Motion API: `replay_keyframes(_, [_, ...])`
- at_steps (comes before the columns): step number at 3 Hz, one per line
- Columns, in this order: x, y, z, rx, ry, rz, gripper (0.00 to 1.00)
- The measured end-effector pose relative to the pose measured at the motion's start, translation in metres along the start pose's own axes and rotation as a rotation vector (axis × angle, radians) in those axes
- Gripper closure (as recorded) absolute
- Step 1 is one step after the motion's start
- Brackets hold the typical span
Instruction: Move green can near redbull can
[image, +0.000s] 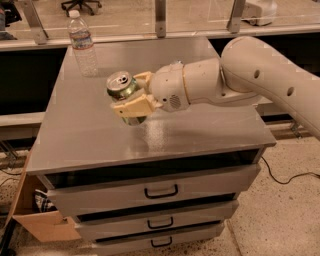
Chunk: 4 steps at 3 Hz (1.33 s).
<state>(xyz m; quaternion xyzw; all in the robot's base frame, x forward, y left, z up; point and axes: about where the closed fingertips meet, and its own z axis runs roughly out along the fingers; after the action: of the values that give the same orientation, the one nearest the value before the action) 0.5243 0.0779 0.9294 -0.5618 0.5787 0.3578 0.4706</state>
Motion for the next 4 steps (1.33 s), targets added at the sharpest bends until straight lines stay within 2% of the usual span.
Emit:
replay_keyframes(1, [0.001, 0.001, 0.001, -0.002, 0.001, 0.001, 1.00])
replay_keyframes(2, [0.002, -0.011, -0.015, 0.041, 0.011, 0.000, 1.00])
replay_keyframes(4, [0.028, -0.086, -0.091, 0.209, 0.010, -0.029, 1.00])
